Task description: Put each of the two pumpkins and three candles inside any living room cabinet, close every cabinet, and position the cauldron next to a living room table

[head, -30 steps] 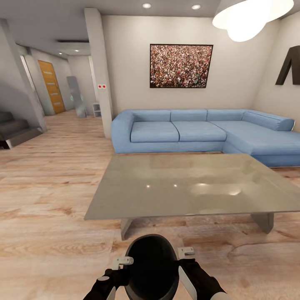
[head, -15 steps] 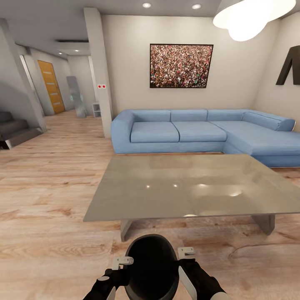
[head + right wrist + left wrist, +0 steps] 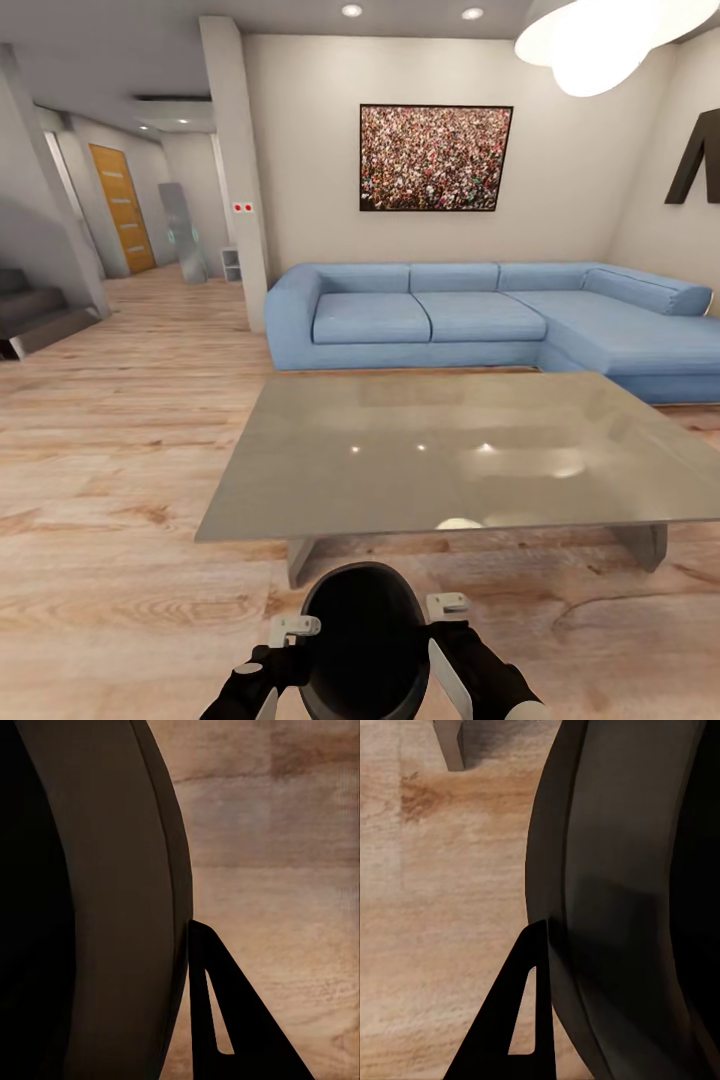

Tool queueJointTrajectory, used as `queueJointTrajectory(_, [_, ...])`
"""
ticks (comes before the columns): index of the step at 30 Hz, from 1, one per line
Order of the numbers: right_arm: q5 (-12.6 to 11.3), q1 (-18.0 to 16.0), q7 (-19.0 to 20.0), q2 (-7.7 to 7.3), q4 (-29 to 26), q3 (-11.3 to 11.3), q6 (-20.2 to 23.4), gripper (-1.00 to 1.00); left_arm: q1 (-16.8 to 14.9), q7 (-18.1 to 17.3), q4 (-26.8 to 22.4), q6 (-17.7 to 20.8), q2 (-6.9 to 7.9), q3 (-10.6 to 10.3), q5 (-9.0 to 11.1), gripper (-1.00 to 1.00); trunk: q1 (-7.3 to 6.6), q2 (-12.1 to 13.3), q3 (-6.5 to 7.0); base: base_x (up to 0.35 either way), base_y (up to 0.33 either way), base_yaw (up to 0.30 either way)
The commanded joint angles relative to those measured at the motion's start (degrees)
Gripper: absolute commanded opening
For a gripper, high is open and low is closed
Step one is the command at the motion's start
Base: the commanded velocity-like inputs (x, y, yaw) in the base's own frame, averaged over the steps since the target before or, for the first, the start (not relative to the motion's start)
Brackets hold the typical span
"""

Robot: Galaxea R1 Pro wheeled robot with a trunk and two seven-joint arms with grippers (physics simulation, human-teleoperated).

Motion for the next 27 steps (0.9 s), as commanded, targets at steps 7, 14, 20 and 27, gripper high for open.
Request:
queueJointTrajectory(7, [-0.63,-0.06,-0.51,-0.04,-0.16,0.46,0.19,-1.00,-0.01,0.52,-0.09,0.30,0.05,-0.27,0.31,-1.00,0.00,-0.03,-0.05,0.136,0.000,0.000])
queueJointTrajectory(14, [-0.63,-0.06,-0.51,-0.04,-0.17,0.43,0.19,-1.00,-0.01,0.52,-0.09,0.28,0.05,-0.27,0.31,-1.00,0.00,-0.03,-0.05,0.074,0.000,0.000])
queueJointTrajectory(20, [-0.63,-0.06,-0.51,-0.04,-0.16,0.42,0.19,-1.00,-0.01,0.52,-0.09,0.22,0.05,-0.27,0.31,-1.00,0.00,-0.03,-0.05,0.004,0.000,0.000])
queueJointTrajectory(27, [-0.63,-0.06,-0.51,-0.04,-0.16,0.45,0.19,-1.00,-0.01,0.52,0.05,-0.89,0.05,-0.27,0.31,-1.00,0.00,-0.03,-0.05,0.000,0.000,0.000])
